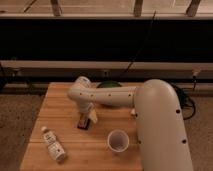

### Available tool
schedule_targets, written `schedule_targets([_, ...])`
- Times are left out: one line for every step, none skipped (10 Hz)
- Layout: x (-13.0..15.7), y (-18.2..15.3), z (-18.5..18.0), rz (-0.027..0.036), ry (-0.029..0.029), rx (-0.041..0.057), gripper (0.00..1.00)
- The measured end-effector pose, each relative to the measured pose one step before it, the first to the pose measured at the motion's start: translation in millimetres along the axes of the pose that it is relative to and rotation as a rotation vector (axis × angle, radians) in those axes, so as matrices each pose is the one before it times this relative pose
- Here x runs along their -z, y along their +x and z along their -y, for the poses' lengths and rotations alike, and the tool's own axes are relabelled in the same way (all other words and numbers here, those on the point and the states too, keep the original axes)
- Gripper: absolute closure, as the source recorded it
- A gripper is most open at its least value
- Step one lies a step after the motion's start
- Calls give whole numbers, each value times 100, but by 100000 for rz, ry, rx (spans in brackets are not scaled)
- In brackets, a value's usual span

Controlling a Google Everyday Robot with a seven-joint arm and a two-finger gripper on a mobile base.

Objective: Place the eraser in the ceramic cup

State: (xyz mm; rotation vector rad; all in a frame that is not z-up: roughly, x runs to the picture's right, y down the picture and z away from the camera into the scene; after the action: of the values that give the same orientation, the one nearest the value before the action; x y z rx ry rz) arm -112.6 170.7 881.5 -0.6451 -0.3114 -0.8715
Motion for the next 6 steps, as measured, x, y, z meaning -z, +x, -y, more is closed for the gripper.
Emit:
schedule_targets([-21,-113,-92,1506,177,1298,25])
schedule_targets([13,-100,9,1431,883,1272,35])
schedule_targets([38,-121,11,854,689,1097,45])
schedule_targets([77,-155,68,719,810,1065,57])
schedule_targets([36,-145,32,391,409,698,67])
schedule_targets([94,-180,61,106,415,591,77])
